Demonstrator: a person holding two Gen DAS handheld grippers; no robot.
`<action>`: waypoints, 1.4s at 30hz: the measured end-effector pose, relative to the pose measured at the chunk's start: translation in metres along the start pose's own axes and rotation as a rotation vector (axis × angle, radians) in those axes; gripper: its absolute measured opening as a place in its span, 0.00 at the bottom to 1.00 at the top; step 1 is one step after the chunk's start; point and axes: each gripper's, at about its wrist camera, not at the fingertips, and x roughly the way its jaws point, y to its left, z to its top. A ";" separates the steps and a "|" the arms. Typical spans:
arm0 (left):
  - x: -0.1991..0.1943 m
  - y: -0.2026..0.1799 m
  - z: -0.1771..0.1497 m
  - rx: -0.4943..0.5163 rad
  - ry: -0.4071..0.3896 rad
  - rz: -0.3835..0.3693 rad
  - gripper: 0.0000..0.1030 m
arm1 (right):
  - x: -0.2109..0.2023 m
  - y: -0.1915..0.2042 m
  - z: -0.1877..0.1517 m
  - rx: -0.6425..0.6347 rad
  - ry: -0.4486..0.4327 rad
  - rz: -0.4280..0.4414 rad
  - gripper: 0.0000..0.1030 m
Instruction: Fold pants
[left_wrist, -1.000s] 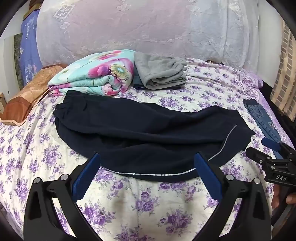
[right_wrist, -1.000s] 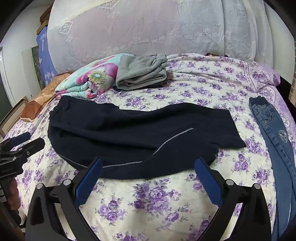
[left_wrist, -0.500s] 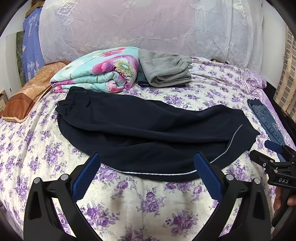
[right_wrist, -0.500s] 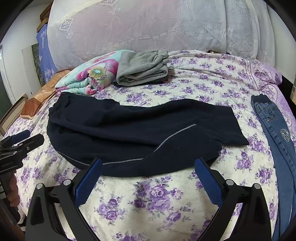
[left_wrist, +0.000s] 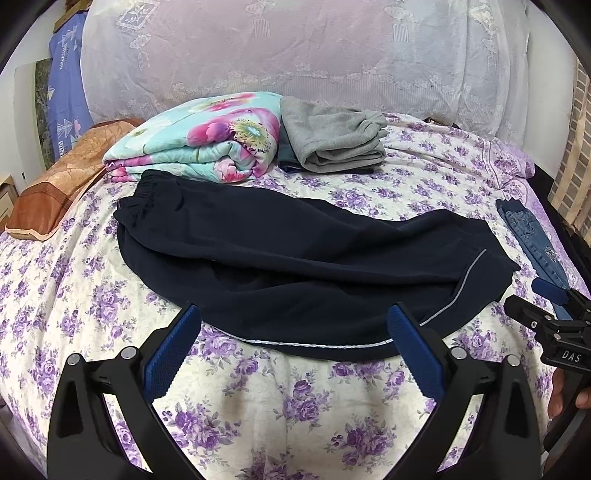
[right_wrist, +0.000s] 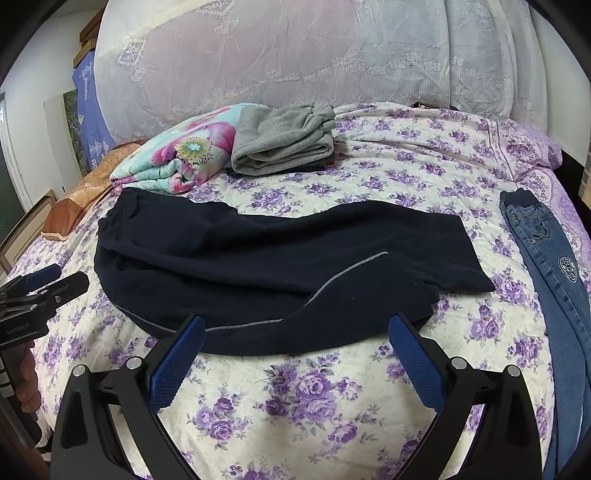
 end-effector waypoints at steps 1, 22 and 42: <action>0.000 0.000 0.001 -0.002 0.001 0.000 0.95 | 0.000 0.000 0.000 -0.003 0.002 0.003 0.97; -0.005 -0.010 0.006 0.013 0.014 0.023 0.95 | -0.008 -0.009 -0.005 -0.020 -0.007 0.039 0.97; 0.000 -0.008 0.009 0.009 0.007 0.000 0.95 | -0.004 0.004 -0.001 -0.053 0.001 0.040 0.97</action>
